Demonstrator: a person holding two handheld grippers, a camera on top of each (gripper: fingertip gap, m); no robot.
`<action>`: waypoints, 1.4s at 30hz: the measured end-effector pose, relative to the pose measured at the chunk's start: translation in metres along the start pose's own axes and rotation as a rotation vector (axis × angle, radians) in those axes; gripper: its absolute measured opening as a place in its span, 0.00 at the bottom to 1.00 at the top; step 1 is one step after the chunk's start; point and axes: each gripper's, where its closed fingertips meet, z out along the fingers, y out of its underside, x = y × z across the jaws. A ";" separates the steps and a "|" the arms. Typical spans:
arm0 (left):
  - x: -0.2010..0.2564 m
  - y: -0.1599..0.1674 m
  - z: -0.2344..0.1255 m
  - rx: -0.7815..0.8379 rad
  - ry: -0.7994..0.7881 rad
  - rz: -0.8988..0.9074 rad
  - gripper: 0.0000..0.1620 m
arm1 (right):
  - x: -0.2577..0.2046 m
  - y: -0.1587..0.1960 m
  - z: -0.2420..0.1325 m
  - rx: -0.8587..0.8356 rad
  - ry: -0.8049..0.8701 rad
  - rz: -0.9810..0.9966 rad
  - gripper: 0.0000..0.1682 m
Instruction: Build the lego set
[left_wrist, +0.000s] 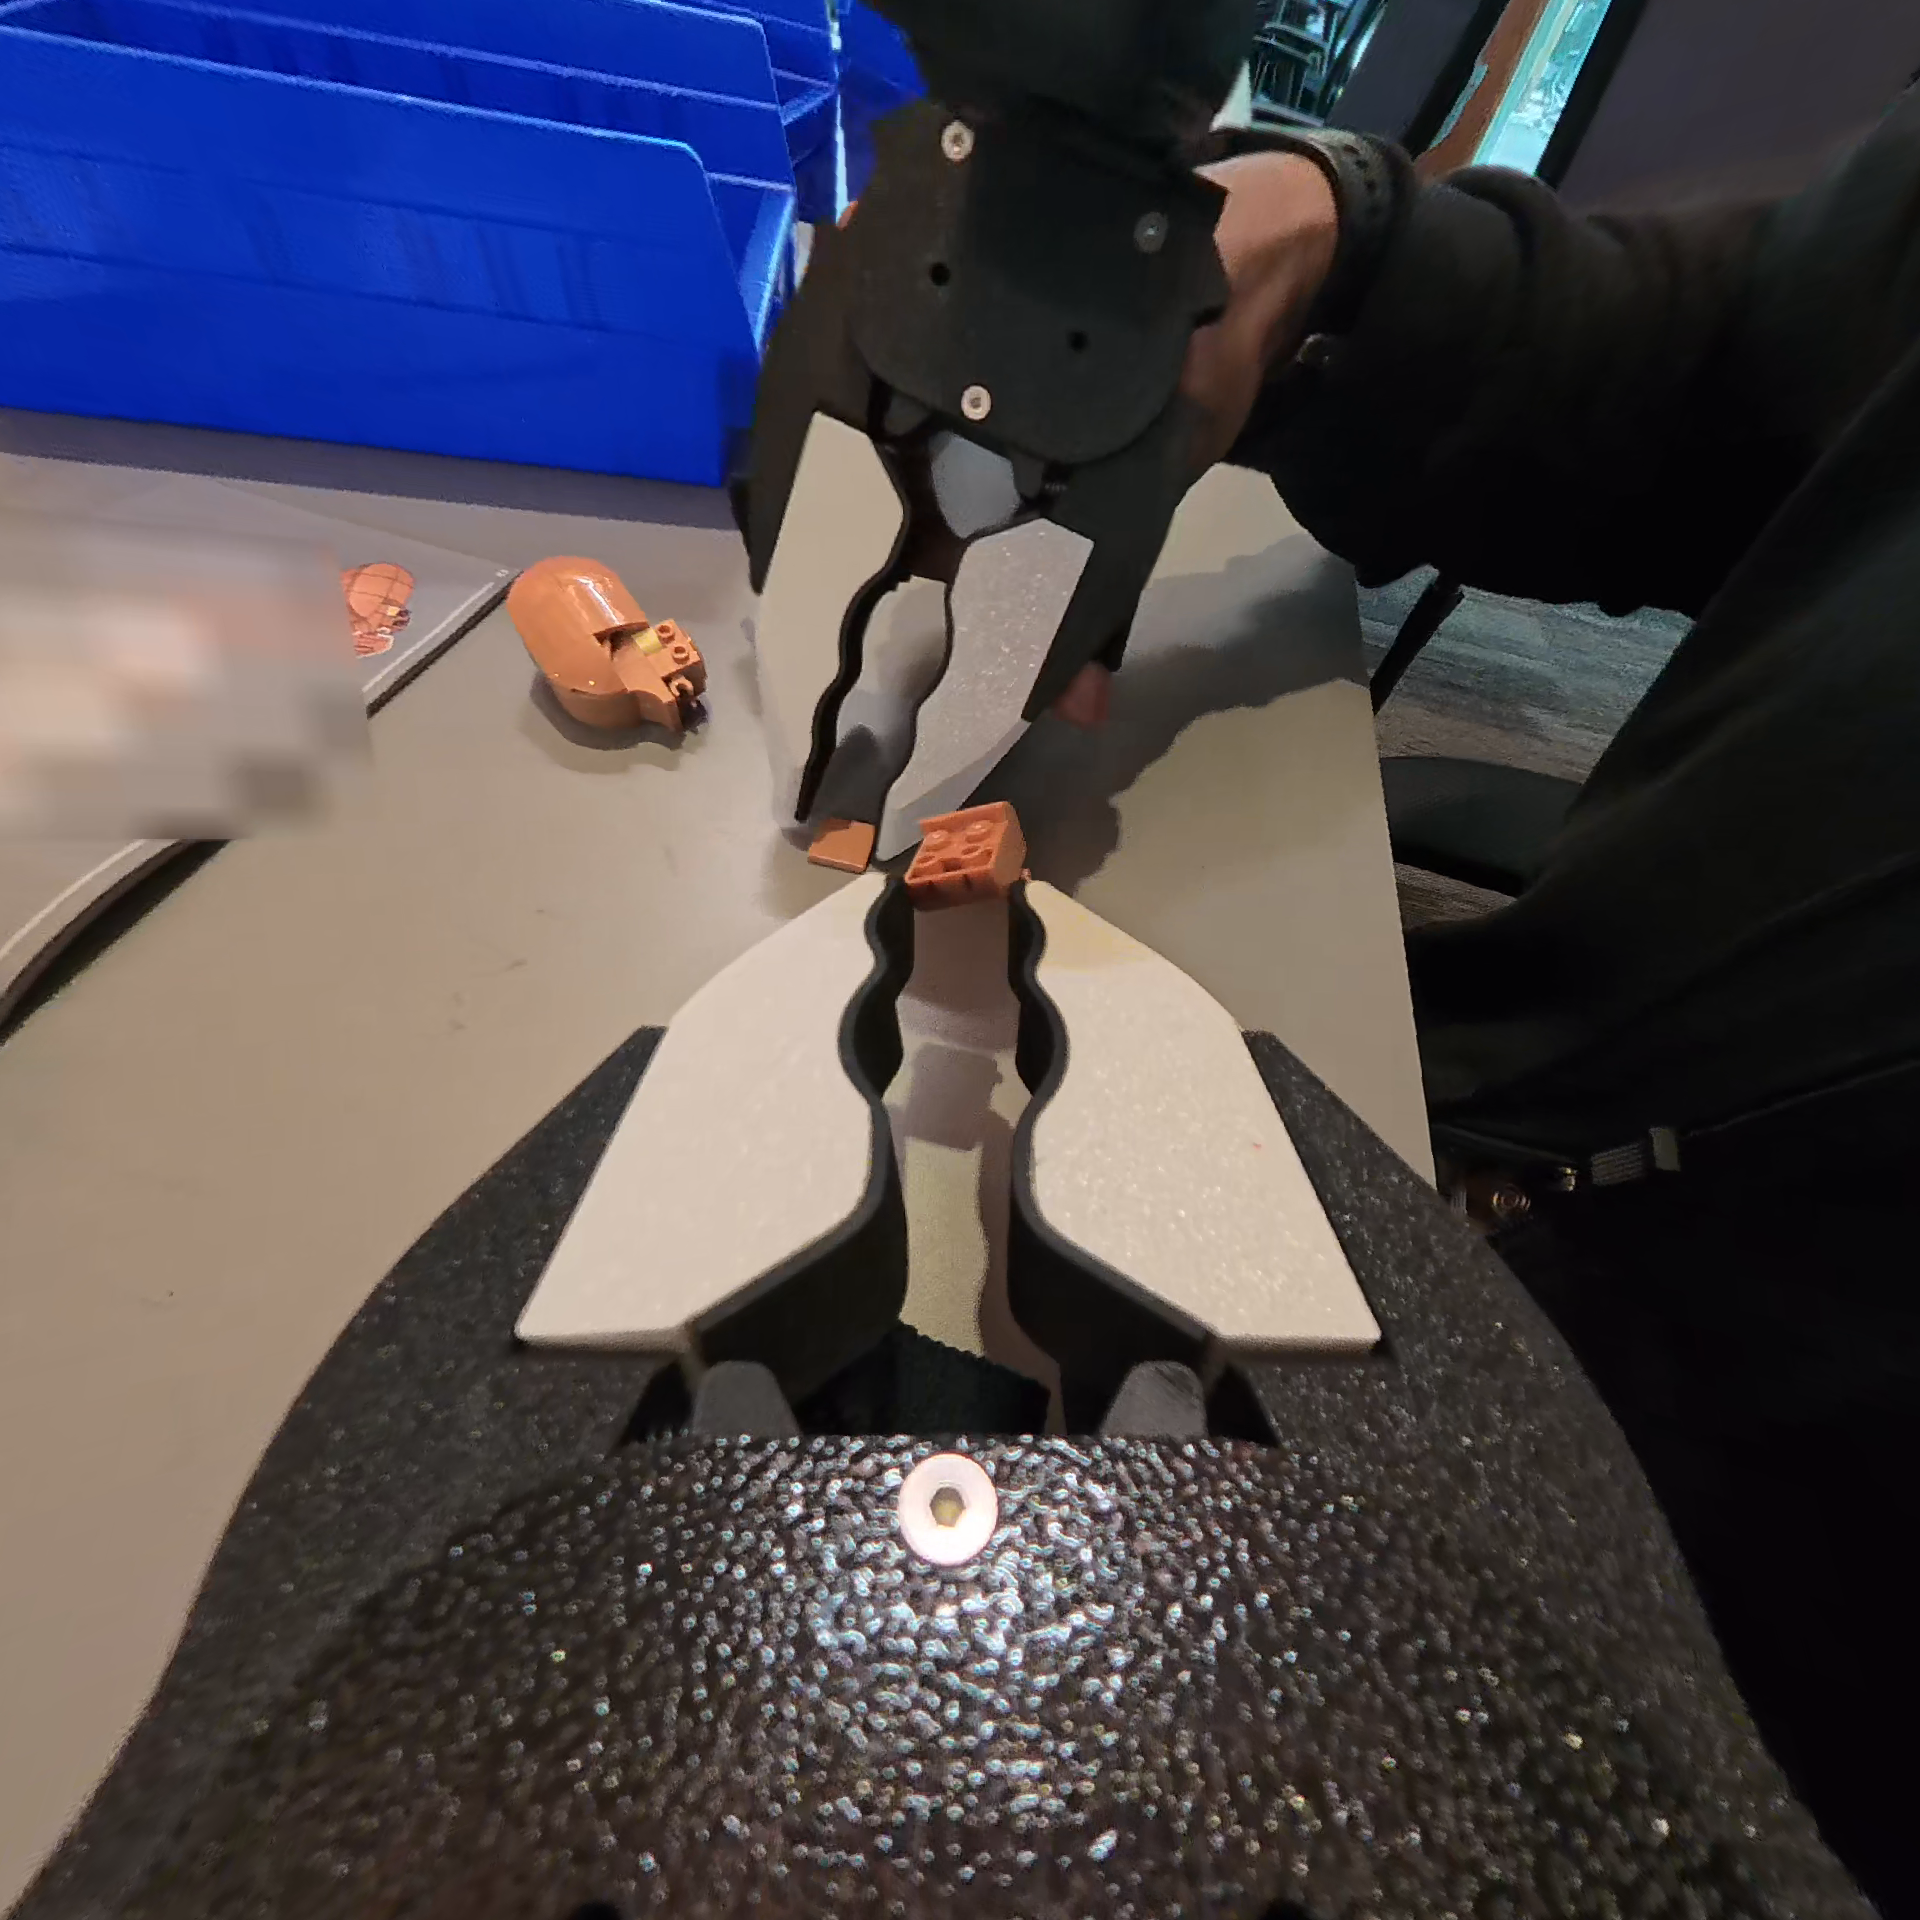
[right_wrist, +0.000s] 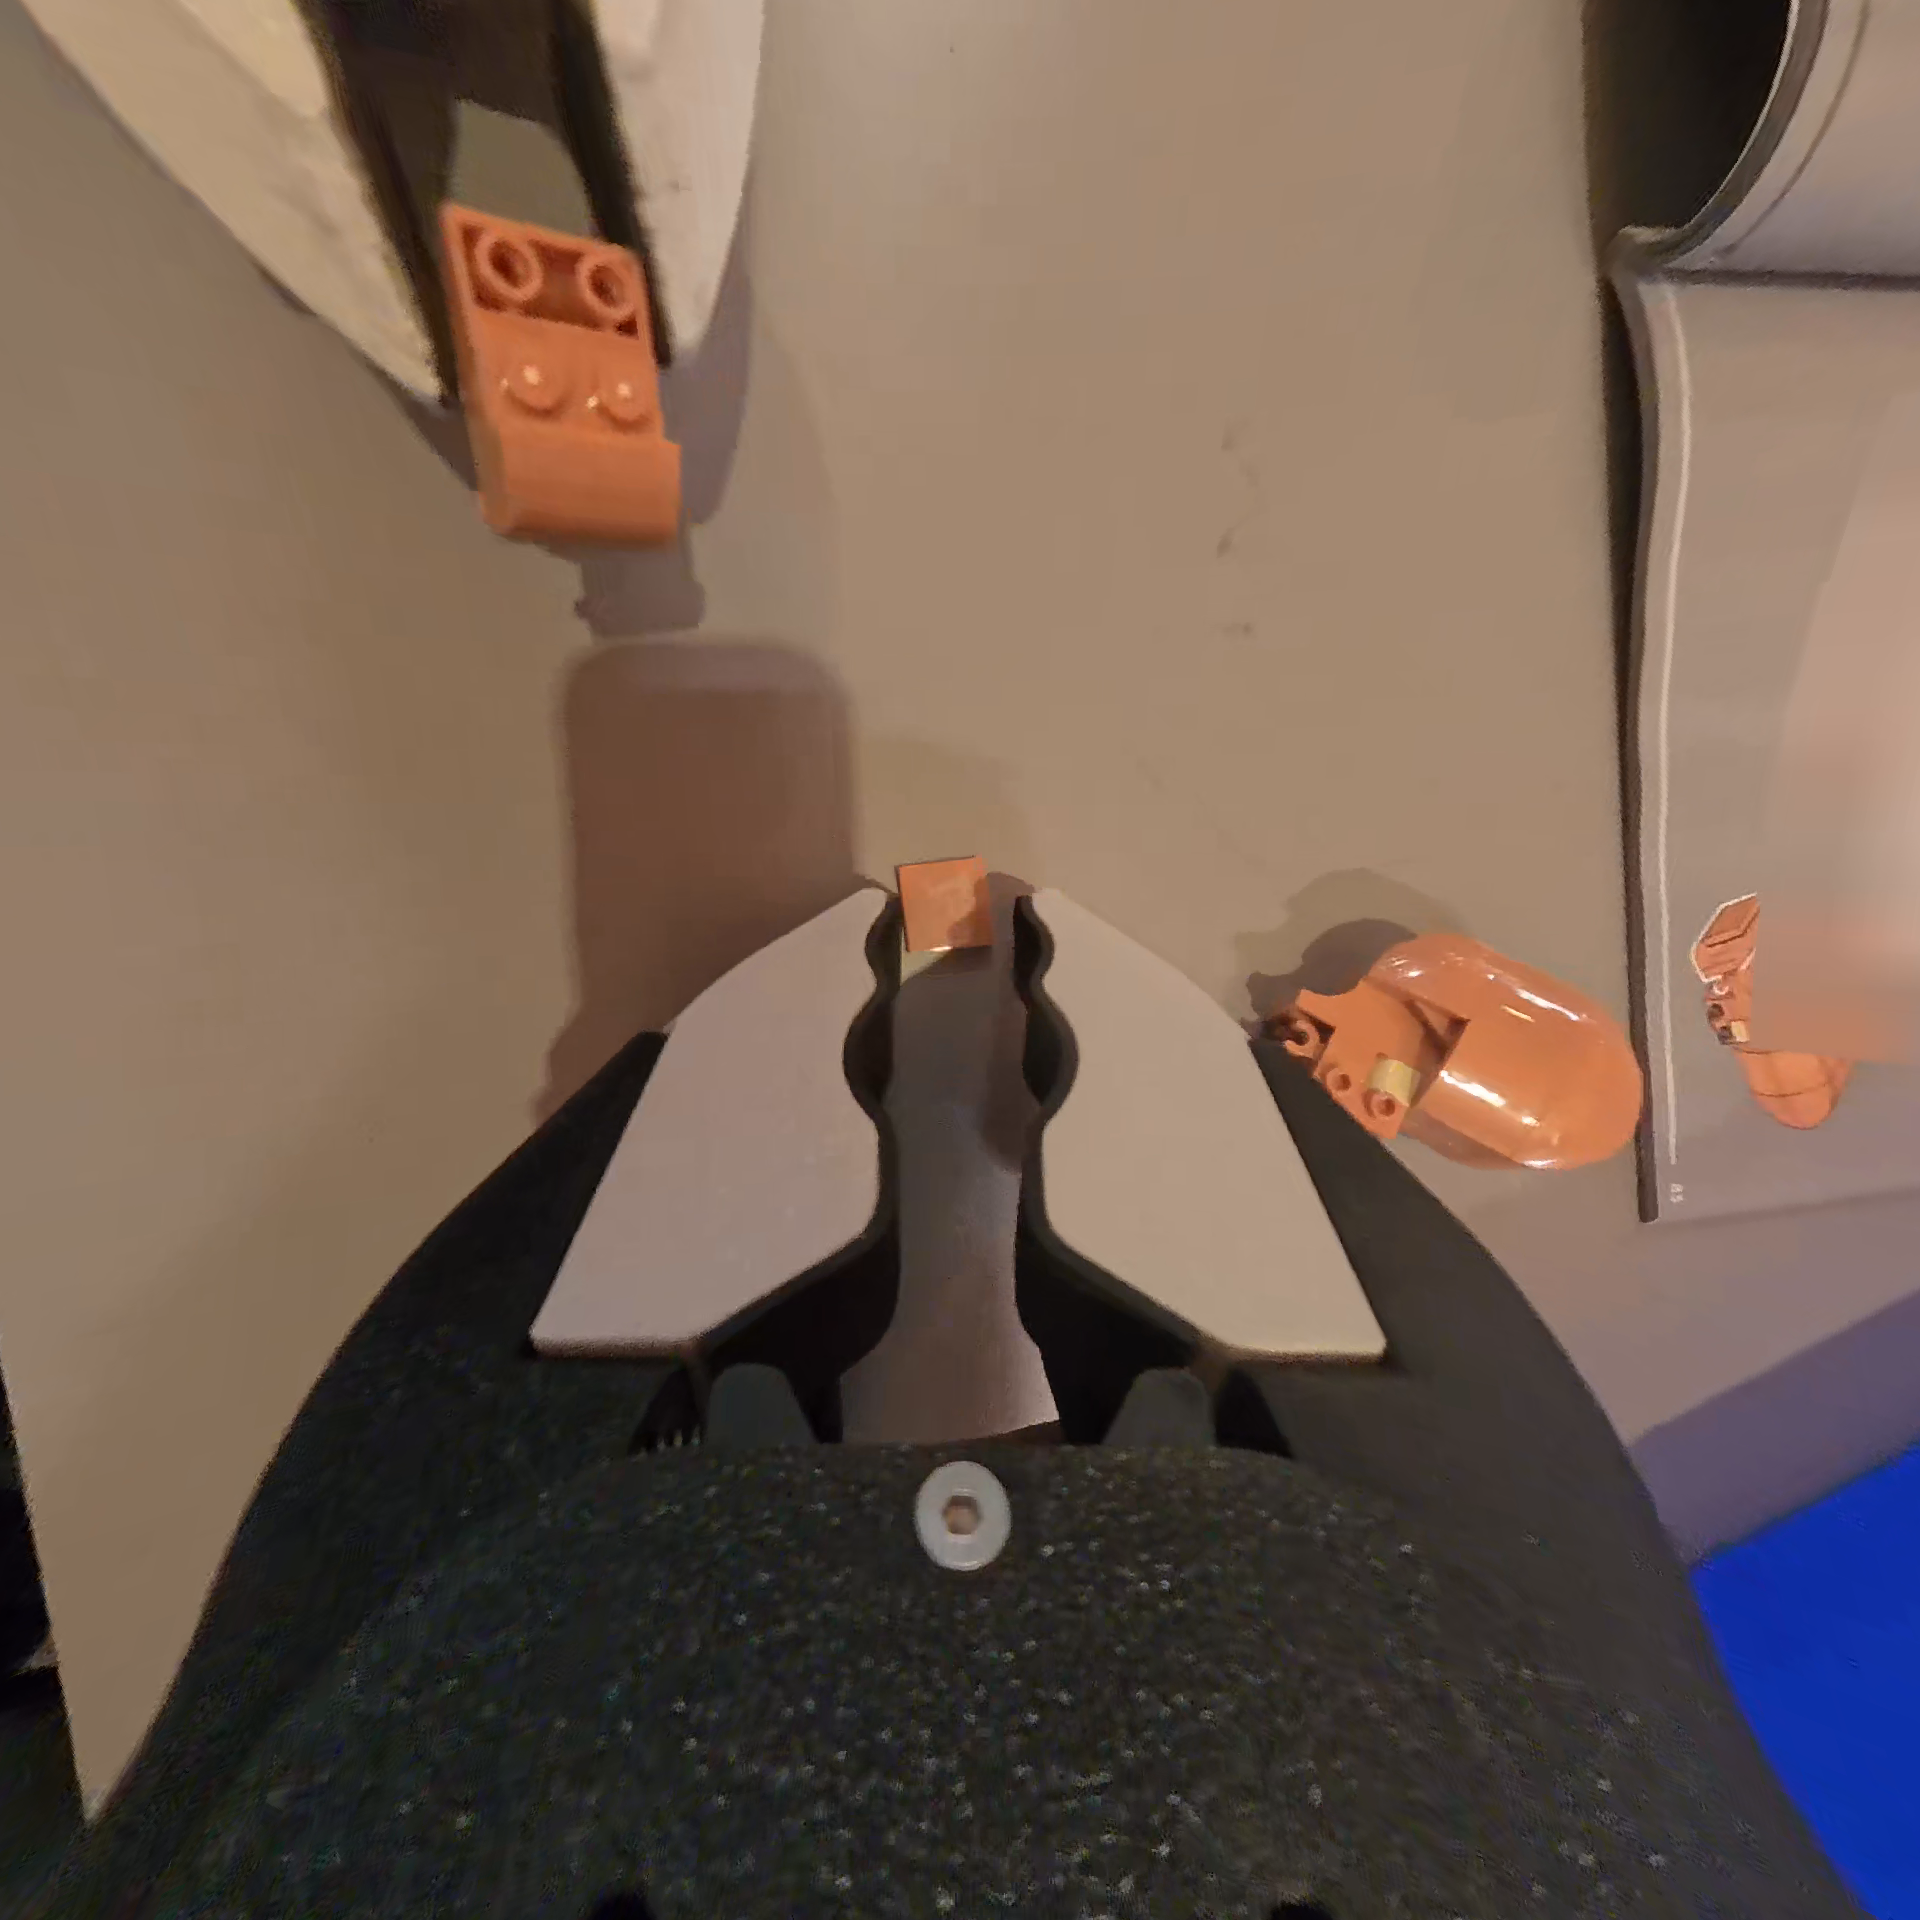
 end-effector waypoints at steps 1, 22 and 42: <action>0.000 0.000 0.000 0.002 0.000 0.004 0.11 | -0.001 0.000 0.000 -0.011 -0.024 0.013 0.11; -0.008 -0.018 -0.008 0.133 -0.066 0.037 0.11 | -0.017 -0.080 -0.065 0.413 -0.101 0.080 0.09; -0.010 -0.028 -0.013 0.211 -0.155 0.108 0.11 | -0.025 -0.105 -0.075 0.387 -0.061 -0.029 0.09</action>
